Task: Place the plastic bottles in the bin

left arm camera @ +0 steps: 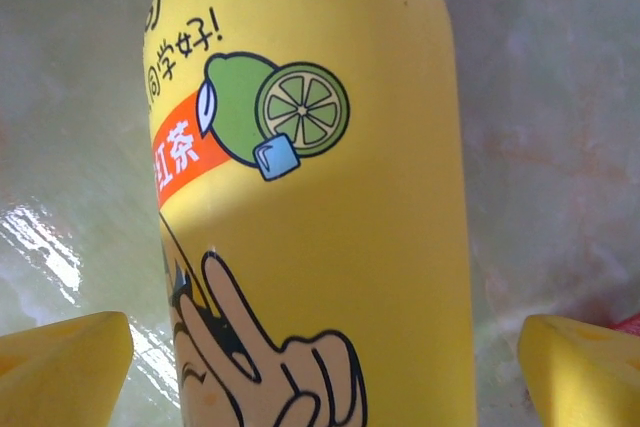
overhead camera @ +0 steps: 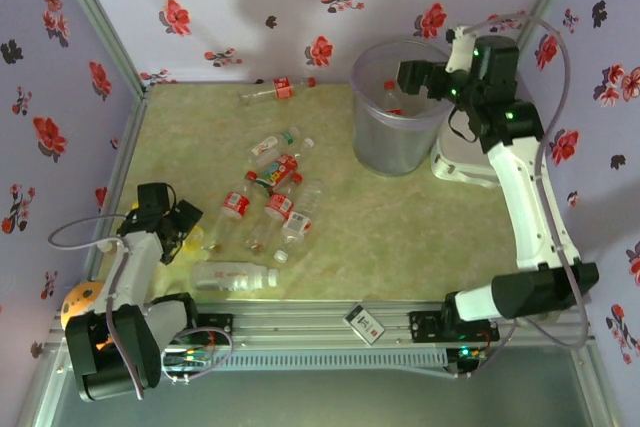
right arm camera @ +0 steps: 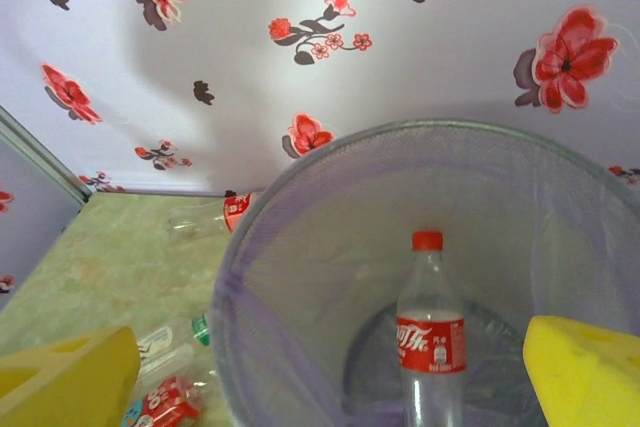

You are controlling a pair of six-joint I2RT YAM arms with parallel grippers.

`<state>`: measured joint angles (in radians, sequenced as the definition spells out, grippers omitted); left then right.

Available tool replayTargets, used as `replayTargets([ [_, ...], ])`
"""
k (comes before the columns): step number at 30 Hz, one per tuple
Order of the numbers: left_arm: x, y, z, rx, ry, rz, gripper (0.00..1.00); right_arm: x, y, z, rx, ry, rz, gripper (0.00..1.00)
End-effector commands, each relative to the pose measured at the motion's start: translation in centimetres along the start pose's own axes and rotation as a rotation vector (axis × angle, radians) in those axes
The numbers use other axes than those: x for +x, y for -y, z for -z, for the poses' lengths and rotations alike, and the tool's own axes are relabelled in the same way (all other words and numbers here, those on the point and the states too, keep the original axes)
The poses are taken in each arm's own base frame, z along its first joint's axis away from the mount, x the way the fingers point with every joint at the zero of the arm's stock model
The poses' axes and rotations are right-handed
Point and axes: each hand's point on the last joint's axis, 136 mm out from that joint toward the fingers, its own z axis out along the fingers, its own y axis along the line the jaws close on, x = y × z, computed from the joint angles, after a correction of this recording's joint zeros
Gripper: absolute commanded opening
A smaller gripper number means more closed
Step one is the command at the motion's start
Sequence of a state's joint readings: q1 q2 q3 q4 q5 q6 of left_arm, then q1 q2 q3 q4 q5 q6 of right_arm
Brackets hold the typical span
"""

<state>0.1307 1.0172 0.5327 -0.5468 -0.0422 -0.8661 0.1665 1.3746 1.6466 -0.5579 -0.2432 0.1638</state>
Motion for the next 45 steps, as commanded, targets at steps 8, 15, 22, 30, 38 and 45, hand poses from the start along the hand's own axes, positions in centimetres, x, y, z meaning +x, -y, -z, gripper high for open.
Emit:
replayTargets([
  [8,0.2,0.1,-2.1,0.022,-0.009,0.05,0.89,6.6,0.1,2.7,-0.006,-0.06,-0.09,0.99],
  [15,0.7,-0.4,-2.9,0.026,-0.012,0.068,0.77,11.0,1.1,4.1,0.037,-0.119,-0.124,0.99],
  [22,0.5,0.0,-2.5,0.047,0.002,0.044,0.68,14.1,1.5,5.0,0.058,-0.209,-0.126,0.99],
  [30,-2.4,3.1,1.4,0.144,0.088,-0.07,0.41,14.0,1.2,6.1,0.056,-0.19,-0.17,0.98],
  [38,-3.3,10.4,6.0,0.384,0.118,-0.208,0.16,12.8,-1.3,4.8,-0.024,-0.183,-0.24,0.91],
  [45,3.3,19.6,10.0,0.679,0.091,-0.536,0.0,11.6,-9.1,1.9,-0.201,-0.179,-0.167,0.86],
])
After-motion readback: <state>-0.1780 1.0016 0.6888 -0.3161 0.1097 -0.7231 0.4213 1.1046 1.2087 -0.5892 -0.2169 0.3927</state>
